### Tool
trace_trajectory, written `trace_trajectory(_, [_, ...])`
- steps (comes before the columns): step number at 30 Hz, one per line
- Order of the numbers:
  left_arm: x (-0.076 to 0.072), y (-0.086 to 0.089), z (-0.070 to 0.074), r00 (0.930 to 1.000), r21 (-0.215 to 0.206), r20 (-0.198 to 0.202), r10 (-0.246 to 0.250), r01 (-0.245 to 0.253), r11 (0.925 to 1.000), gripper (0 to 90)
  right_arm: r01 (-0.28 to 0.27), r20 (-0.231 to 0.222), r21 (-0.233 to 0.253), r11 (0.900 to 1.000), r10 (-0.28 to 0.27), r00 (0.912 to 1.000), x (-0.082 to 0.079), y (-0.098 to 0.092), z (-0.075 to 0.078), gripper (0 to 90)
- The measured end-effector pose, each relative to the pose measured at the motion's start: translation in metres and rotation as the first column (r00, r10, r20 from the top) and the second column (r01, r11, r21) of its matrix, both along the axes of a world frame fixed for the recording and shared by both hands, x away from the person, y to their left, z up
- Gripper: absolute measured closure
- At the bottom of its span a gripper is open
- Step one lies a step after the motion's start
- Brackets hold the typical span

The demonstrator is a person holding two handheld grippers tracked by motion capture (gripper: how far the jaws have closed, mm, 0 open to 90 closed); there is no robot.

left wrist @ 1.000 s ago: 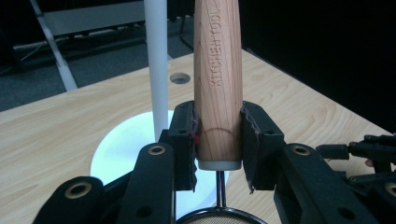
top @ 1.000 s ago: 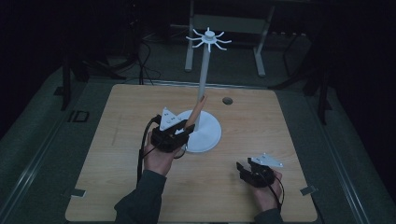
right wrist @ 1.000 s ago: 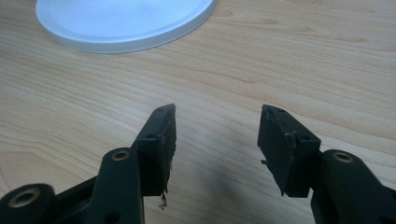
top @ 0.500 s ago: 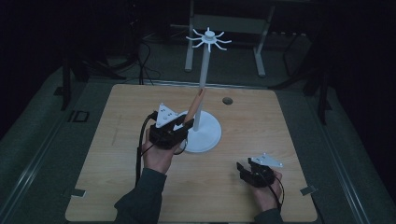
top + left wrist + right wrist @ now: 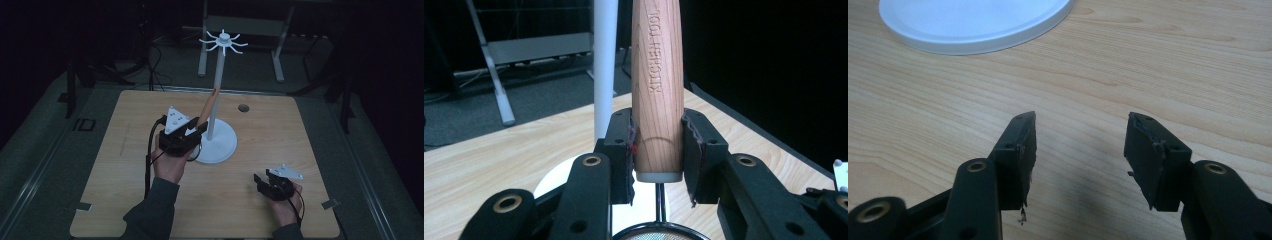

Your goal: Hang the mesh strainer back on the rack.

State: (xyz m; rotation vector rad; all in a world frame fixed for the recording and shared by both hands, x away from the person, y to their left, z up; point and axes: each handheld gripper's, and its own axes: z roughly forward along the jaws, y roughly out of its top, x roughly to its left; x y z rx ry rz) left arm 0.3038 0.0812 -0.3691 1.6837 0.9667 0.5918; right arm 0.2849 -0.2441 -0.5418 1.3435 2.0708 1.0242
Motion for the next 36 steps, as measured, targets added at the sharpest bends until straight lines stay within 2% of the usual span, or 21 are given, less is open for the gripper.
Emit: trace_trajectory(36, [-0.002, 0.008, 0.028, 0.9969, -0.089, 0.065, 0.045, -0.039, 0.9953, 68.3, 0.019, -0.002, -0.002, 1.000, -0.019, 0.9998, 0.001, -0.002, -0.001, 45.2])
